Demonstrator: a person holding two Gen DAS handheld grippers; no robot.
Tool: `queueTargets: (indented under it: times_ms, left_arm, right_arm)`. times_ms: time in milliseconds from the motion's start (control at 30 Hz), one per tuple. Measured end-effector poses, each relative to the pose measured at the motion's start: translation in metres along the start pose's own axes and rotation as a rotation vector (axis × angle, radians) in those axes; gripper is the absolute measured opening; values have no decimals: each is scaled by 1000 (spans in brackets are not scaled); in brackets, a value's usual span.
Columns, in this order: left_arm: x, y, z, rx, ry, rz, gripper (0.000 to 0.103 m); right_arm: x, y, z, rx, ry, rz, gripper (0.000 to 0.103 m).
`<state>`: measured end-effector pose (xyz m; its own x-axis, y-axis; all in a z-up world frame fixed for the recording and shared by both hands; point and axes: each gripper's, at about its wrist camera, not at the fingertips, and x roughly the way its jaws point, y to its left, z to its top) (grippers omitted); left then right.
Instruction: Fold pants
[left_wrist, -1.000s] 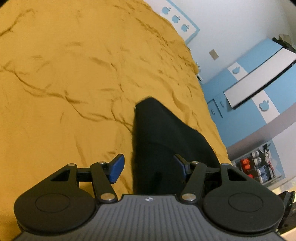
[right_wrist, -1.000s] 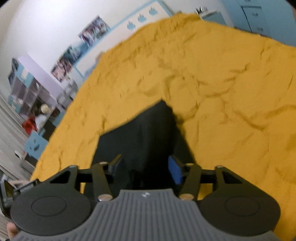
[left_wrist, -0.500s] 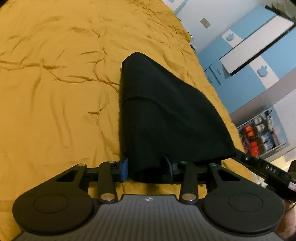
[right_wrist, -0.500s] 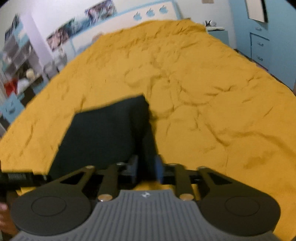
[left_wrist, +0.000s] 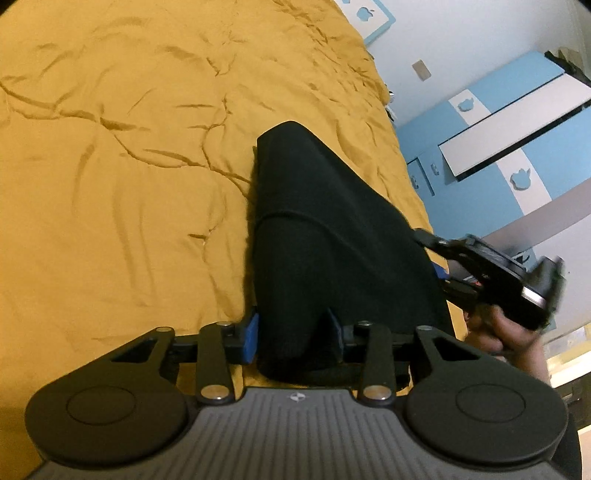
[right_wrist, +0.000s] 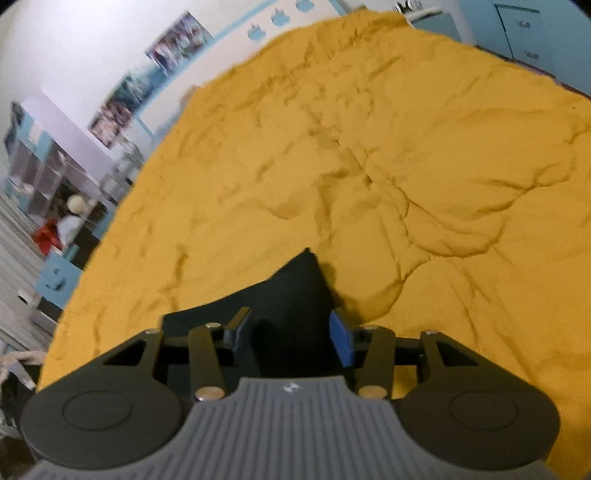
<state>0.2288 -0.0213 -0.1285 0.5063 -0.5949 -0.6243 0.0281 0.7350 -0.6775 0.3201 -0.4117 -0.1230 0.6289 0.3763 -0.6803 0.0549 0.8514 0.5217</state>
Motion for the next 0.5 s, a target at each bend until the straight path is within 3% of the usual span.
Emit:
queueTargets:
  times_ms: [33, 67, 200, 267, 333, 367, 400, 500]
  left_arm:
    - [0, -1, 0, 7, -1, -3, 29]
    - [0, -3, 0, 22, -2, -6, 28]
    - [1, -6, -3, 48, -8, 0, 26]
    - [5, -7, -6, 46, -10, 12, 26]
    - [5, -10, -8, 67, -12, 30, 26]
    - [4, -11, -9, 76, -11, 30, 26]
    - [3, -11, -9, 78, -9, 28, 26]
    - [0, -6, -5, 58, -9, 5, 26]
  right_arm:
    - [6, 2, 3, -16, 12, -16, 13]
    - [7, 7, 5, -55, 3, -35, 7]
    - [-10, 22, 14, -180, -123, 77, 5]
    - [3, 19, 16, -197, -106, 30, 5]
    - [17, 16, 14, -225, -51, -63, 11]
    - [19, 13, 12, -231, -41, -109, 22]
    - [13, 9, 10, -211, -55, -121, 34]
    - [-24, -8, 3, -72, -112, -61, 34]
